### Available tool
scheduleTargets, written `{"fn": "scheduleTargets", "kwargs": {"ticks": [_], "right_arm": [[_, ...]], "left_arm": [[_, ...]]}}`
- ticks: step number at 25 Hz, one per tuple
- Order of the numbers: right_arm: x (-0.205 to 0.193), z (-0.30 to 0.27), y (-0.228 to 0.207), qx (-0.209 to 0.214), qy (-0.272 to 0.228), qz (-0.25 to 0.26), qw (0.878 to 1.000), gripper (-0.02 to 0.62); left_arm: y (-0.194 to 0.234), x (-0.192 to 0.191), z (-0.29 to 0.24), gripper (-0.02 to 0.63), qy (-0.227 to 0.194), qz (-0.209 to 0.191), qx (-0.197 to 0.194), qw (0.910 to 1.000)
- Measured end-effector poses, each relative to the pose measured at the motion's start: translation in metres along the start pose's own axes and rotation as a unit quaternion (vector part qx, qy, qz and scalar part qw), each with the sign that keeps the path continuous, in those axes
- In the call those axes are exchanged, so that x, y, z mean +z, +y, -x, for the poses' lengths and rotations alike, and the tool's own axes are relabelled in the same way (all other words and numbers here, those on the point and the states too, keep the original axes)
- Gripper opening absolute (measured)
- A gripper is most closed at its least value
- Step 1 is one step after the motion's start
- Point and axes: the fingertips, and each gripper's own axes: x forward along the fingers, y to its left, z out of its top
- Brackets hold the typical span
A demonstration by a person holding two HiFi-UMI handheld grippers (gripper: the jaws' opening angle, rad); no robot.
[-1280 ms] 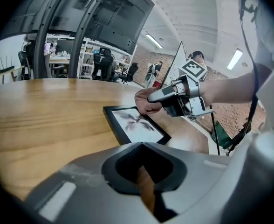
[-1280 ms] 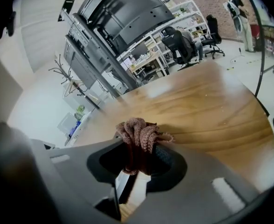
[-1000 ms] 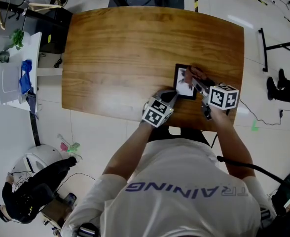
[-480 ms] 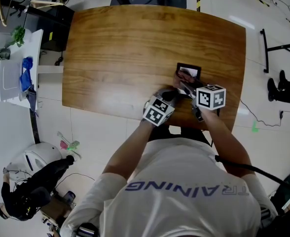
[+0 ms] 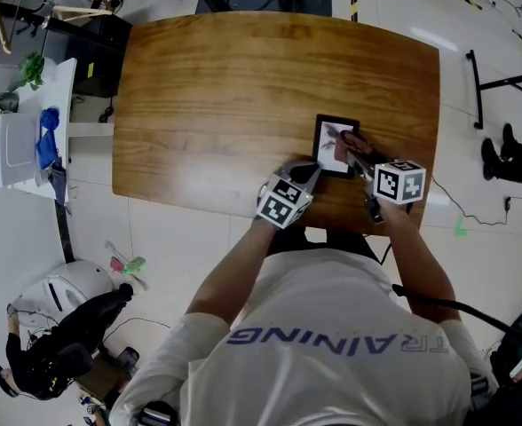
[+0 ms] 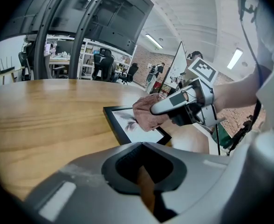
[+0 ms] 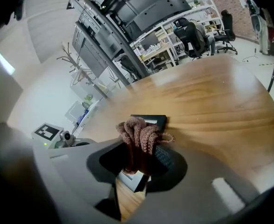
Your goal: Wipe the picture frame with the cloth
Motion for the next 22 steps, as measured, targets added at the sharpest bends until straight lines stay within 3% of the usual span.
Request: {"fn": "scheduleTargets", "kwargs": {"ticks": [7,10,13,17,19,22], "right_arm": [[-0.004,0.021,-0.017,-0.013,-0.014,-0.022,1.0,0.117],[-0.005,0.02,-0.019,-0.016,-0.019,-0.027,0.999,0.117],[-0.006,0.018,-0.019,-0.018,-0.017,-0.021,0.999,0.117],[-0.005,0.017,-0.018,-0.026,-0.02,-0.009,0.999,0.117],[-0.006,0.017,-0.018,-0.028,-0.022,-0.01,0.999,0.117],[-0.007,0.017,-0.018,-0.027,-0.023,-0.015,0.999,0.117]], "left_arm": [[0.001,0.0,0.0,0.006,-0.001,0.001,0.0,1.0],[0.006,0.001,0.002,0.006,-0.002,0.02,0.002,0.9998],[0.023,0.02,0.004,0.006,-0.018,0.029,0.011,0.9993],[0.048,0.066,-0.009,0.006,-0.034,-0.011,0.002,0.9994],[0.055,0.077,-0.019,0.006,-0.022,-0.029,-0.01,0.9993],[0.059,0.076,-0.032,0.006,0.01,-0.024,-0.023,0.9994]]}}
